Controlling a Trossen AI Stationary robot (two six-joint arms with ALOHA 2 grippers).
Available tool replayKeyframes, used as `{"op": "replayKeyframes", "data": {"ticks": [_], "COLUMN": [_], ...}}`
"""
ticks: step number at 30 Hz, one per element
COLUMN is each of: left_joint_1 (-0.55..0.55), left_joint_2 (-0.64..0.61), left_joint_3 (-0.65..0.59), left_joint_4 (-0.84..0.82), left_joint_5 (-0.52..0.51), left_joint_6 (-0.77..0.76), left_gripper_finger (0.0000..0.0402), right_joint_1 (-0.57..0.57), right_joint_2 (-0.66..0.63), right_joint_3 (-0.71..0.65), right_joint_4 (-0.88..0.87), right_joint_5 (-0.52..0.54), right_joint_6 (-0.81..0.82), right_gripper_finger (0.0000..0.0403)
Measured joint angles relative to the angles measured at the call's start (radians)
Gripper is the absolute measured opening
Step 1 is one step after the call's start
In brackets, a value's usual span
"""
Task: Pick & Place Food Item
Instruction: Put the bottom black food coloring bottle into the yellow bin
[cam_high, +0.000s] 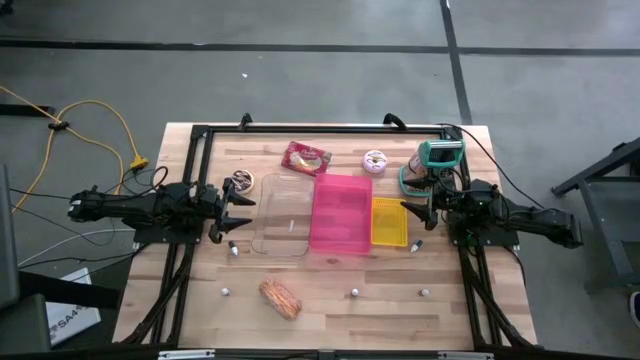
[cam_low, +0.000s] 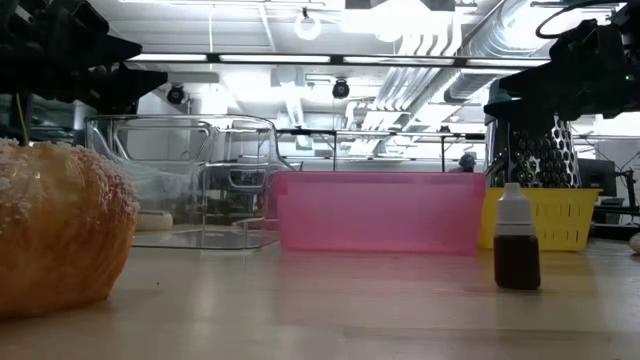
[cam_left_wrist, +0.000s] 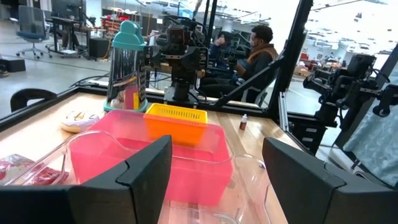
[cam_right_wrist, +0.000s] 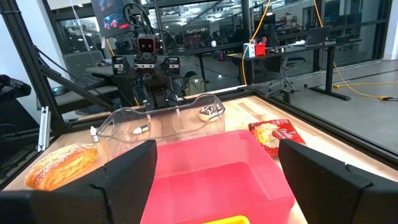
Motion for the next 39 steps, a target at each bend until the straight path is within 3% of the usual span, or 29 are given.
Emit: {"op": "replayKeyframes", "data": {"ticks": [16, 30, 39], "left_joint_1": [0.0, 0.0, -0.063], "left_joint_2": [0.022, 0.279, 0.367], "left_joint_3": [0.223, 0.494, 0.545], "left_joint_4": [-0.288, -0.407, -0.471], "left_joint_5": [-0.01, -0.002, 0.02], "left_joint_6": [0.043, 0.083, 0.047], "left_gripper_finger": [0.0246, 0.0246, 0.0246], "right_joint_1": [0.0, 0.0, 0.0], "right_joint_2": [0.0, 0.0, 0.0], "right_joint_3": [0.0, 0.0, 0.0], "right_joint_4": [0.0, 0.0, 0.0], "right_joint_5": [0.0, 0.0, 0.0], "right_joint_6": [0.0, 0.0, 0.0], "right_gripper_finger": [0.0325, 0.0325, 0.0325]}}
